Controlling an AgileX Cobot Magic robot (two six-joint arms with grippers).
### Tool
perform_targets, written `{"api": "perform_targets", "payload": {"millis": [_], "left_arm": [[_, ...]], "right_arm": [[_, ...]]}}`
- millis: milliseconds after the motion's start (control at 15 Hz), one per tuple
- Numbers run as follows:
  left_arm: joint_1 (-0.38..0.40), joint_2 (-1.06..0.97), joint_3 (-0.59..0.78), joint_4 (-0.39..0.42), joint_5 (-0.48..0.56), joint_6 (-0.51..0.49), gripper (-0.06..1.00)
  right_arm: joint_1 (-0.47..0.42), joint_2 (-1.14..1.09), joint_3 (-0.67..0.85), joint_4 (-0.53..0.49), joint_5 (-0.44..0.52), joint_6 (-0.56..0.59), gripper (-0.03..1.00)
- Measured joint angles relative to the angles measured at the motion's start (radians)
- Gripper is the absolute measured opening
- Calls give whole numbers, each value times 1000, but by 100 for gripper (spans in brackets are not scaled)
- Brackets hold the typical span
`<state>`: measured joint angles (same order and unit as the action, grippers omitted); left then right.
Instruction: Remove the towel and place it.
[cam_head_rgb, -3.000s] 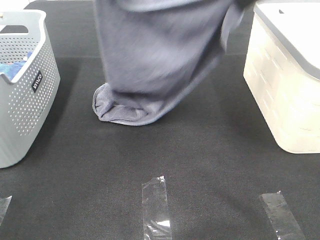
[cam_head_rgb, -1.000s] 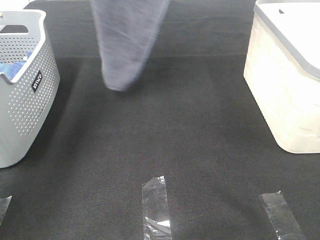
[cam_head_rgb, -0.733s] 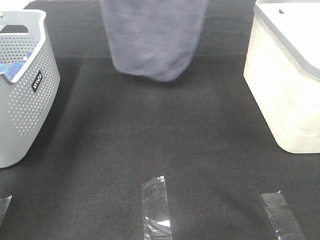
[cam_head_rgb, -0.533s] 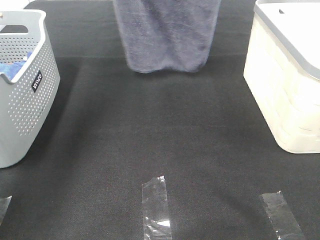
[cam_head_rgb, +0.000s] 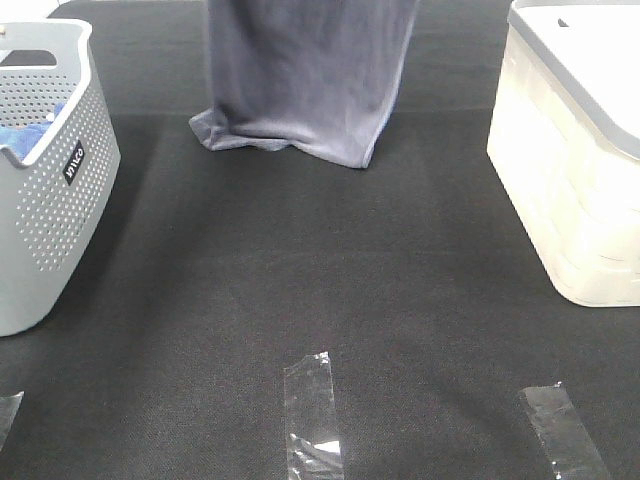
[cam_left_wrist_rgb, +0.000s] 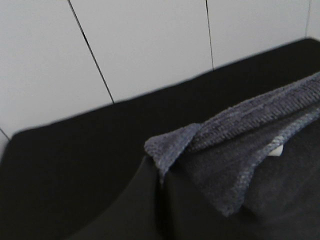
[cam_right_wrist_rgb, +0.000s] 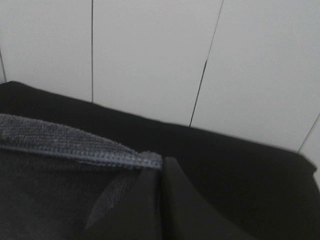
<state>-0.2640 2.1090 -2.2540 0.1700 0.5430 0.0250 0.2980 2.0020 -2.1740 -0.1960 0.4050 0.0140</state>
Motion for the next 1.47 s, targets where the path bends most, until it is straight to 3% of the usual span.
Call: {"api": "perform_targets", "payload": {"millis": [267, 533, 800, 1000, 1267, 1467], "left_arm": [[5, 0, -2, -164, 357, 1, 0], [14, 0, -2, -214, 617, 4, 0], [17, -1, 4, -266, 652, 4, 0], [-7, -44, 128, -266, 656, 4, 0], [-21, -167, 342, -273, 658, 3, 0], [-46, -290, 579, -326, 655, 3, 0]], "right_arm": [[-1, 0, 0, 138, 268, -80, 0], [-9, 0, 0, 255, 523, -144, 0], [-16, 0, -1, 256, 707, -163, 0], [-21, -1, -1, 289, 804, -165, 0], [-22, -26, 44, 359, 812, -166, 0], [-22, -130, 250, 387, 814, -166, 0]]}}
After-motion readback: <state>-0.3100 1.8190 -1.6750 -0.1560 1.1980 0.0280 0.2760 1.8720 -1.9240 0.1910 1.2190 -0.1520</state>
